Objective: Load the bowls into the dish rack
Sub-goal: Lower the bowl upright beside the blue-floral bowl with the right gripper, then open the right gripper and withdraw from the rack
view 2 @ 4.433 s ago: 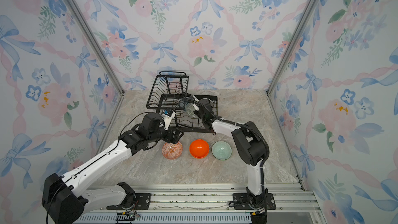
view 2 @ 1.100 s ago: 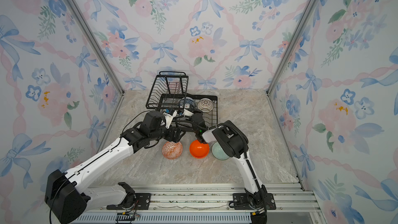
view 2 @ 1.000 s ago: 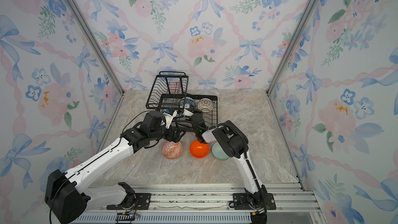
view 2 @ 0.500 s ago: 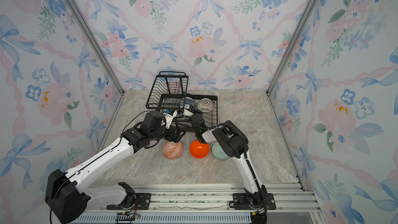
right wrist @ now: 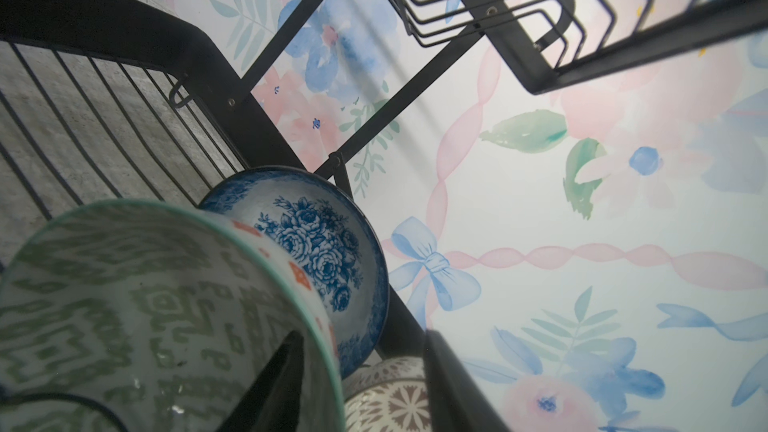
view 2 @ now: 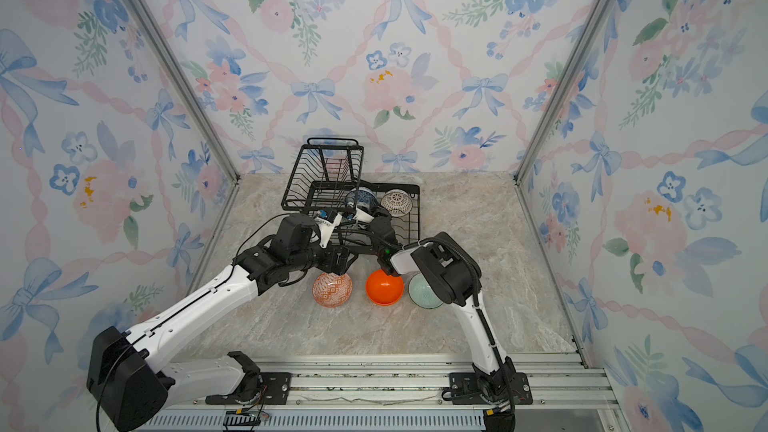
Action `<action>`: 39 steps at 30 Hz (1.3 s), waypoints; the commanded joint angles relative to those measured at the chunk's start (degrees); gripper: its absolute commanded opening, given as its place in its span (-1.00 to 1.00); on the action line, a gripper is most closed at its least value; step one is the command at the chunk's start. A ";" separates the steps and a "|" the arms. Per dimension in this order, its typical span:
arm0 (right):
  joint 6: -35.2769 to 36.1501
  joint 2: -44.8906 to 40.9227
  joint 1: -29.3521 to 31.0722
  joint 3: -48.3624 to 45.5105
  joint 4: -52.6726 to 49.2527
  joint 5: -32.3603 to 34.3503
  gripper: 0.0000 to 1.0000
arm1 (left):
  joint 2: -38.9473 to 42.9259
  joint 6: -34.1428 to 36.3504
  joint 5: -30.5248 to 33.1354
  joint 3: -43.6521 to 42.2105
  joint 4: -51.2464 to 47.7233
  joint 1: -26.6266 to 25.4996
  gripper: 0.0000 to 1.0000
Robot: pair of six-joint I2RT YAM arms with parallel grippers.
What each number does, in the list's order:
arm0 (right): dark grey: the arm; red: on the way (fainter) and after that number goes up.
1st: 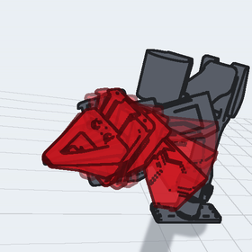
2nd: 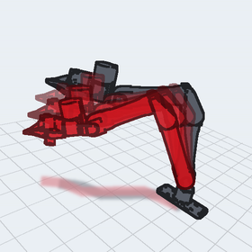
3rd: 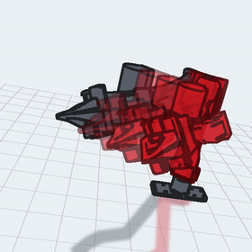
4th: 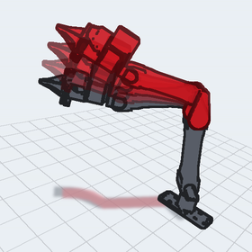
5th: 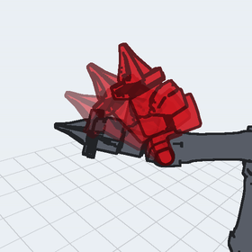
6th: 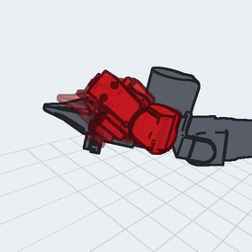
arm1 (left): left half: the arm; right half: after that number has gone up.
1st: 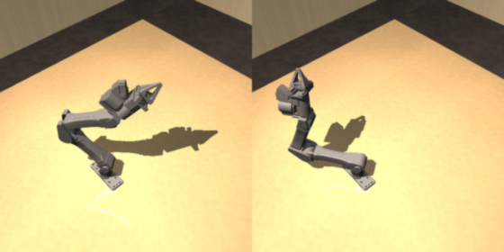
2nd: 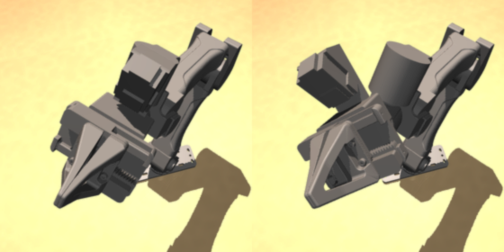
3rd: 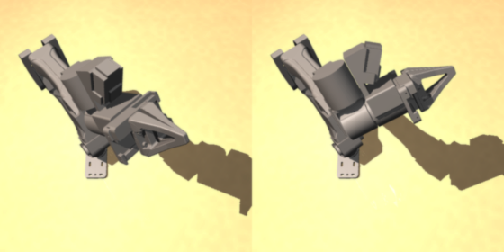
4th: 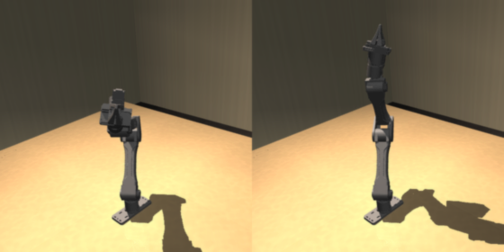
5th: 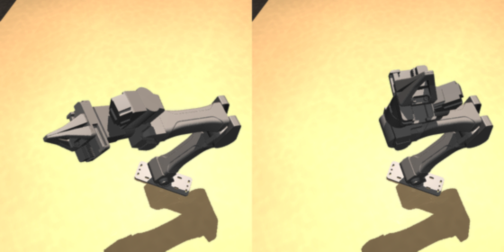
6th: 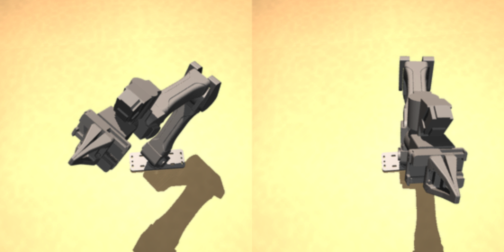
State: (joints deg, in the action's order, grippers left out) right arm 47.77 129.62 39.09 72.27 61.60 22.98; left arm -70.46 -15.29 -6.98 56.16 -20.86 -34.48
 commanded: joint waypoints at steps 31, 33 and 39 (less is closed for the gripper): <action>2.18 -19.15 -0.05 -20.46 8.94 4.26 0.94 | 3.87 -0.09 1.79 0.61 -0.01 1.92 0.96; 1.60 -21.32 0.58 -22.47 9.09 5.71 0.93 | 4.19 -0.14 2.07 0.53 -0.06 1.96 0.96; -4.67 -31.76 2.10 -27.51 -0.39 9.80 0.93 | 5.82 -0.95 3.38 -0.43 0.03 1.83 0.96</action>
State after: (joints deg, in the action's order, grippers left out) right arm 47.99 103.70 40.21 46.11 65.36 29.28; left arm -66.26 -15.31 -4.86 56.16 -20.86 -32.91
